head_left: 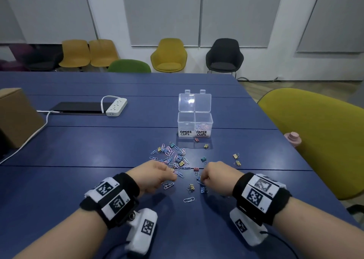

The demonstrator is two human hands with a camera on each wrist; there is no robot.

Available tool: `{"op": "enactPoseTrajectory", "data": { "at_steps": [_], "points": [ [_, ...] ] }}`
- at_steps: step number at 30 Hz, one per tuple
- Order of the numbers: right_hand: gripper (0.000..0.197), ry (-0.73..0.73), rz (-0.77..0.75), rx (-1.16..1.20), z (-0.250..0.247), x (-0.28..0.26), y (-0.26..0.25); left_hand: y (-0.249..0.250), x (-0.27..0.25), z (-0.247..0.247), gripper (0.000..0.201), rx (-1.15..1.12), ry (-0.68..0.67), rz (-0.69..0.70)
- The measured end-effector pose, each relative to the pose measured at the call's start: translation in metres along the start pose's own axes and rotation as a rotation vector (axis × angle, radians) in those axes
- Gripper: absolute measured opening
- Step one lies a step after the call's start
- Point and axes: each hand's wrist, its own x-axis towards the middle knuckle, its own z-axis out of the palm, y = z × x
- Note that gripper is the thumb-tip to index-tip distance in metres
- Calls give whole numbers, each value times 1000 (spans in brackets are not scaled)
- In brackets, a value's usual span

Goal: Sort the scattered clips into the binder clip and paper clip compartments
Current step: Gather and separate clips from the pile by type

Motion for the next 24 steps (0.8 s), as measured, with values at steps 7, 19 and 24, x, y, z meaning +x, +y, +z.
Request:
{"op": "enactPoseTrajectory", "data": {
  "at_steps": [7,19,24],
  "points": [
    [35,-80,-138,-49,0,-2,-13,6,5,-4,14,578,151,168],
    [30,-76,-177,-216,13,-5,-33,9,22,6,18,899,121,85],
    [20,-56,-143,-193,18,-3,-35,6,26,7,23,974,113,74]
  ]
}}
